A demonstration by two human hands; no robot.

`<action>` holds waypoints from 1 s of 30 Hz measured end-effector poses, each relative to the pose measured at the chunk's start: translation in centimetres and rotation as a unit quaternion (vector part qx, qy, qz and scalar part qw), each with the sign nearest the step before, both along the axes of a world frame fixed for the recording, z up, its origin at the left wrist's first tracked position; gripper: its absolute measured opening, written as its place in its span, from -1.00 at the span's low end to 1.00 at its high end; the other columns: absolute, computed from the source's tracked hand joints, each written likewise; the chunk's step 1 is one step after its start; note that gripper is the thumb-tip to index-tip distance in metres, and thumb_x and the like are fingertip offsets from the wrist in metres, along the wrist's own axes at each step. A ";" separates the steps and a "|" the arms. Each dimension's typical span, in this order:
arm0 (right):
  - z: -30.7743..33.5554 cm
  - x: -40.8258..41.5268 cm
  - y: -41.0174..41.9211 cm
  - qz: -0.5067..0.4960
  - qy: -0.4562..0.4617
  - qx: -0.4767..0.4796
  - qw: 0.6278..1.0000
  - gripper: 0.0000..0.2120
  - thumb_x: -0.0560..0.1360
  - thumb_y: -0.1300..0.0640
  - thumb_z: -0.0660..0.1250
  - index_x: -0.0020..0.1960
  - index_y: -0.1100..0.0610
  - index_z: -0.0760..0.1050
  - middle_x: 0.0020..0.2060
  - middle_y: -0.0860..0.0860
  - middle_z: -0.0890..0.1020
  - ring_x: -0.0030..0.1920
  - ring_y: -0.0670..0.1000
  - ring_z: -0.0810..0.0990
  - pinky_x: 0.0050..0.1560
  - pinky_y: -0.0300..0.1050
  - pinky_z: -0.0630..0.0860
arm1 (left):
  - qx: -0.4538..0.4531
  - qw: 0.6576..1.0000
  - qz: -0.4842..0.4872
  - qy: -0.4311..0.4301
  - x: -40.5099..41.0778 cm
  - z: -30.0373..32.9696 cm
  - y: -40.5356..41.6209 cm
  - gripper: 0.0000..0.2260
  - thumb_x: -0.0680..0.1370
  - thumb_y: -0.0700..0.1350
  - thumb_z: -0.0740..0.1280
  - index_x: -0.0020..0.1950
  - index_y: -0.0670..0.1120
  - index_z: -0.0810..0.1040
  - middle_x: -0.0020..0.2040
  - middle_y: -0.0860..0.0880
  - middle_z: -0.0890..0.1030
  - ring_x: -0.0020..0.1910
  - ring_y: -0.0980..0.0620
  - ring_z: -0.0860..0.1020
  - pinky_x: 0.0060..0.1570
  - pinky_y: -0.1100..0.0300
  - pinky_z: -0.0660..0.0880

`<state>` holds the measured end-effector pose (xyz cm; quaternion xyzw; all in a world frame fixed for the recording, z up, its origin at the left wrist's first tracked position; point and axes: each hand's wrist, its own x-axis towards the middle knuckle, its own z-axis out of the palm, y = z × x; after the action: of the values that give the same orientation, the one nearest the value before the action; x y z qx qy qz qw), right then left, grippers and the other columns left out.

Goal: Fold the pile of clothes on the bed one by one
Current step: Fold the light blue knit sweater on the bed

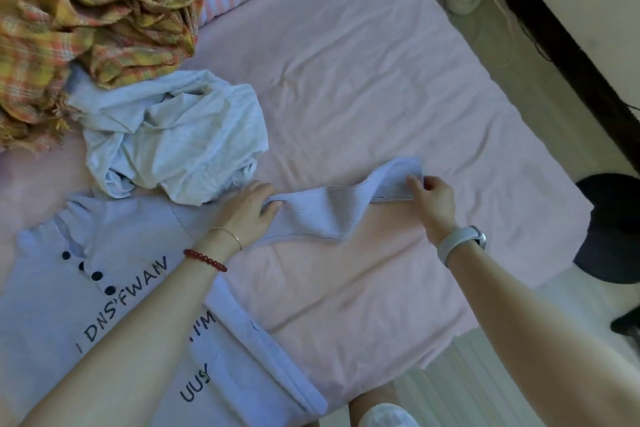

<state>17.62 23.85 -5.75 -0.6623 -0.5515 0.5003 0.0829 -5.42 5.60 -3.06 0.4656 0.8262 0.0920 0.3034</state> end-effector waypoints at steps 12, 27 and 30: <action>3.1 2.2 8.0 -0.006 -0.032 0.166 0.986 -0.80 0.55 0.29 0.12 0.11 0.31 0.45 -0.06 0.13 0.52 -0.06 0.09 0.46 -0.15 -0.27 0.25 | 0.010 0.994 0.068 0.082 1.4 1.9 4.5 -0.76 0.50 -0.21 0.31 0.15 -0.20 0.47 0.07 -0.16 0.53 0.09 -0.21 0.48 0.07 -0.02 0.32; -1.6 -5.2 -7.4 0.670 -0.075 0.383 0.632 -0.57 0.50 0.03 0.08 0.32 0.01 0.45 0.35 0.12 0.44 0.33 0.22 0.41 0.17 0.54 0.24 | -0.172 0.953 0.228 0.100 9.1 -2.1 -8.0 -0.28 0.43 -0.13 0.41 0.50 -0.15 0.14 0.49 -0.32 0.06 0.45 -0.37 0.06 0.35 -0.29 0.10; -3.1 -3.6 -4.9 0.689 -0.146 0.351 0.617 -0.56 0.52 -0.04 0.03 0.34 -0.05 0.42 0.36 0.08 0.43 0.35 0.21 0.39 0.16 0.54 0.24 | -0.226 0.958 0.168 0.051 10.0 -2.6 -10.1 -0.32 0.52 -0.01 0.27 0.53 0.01 -0.03 0.51 -0.21 -0.25 0.48 -0.26 -0.21 0.45 -0.13 -0.10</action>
<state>14.01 18.99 -8.80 -0.0723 -0.9844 0.0754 -0.1415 4.57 -4.51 -5.68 0.2437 0.9061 -0.0712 0.3385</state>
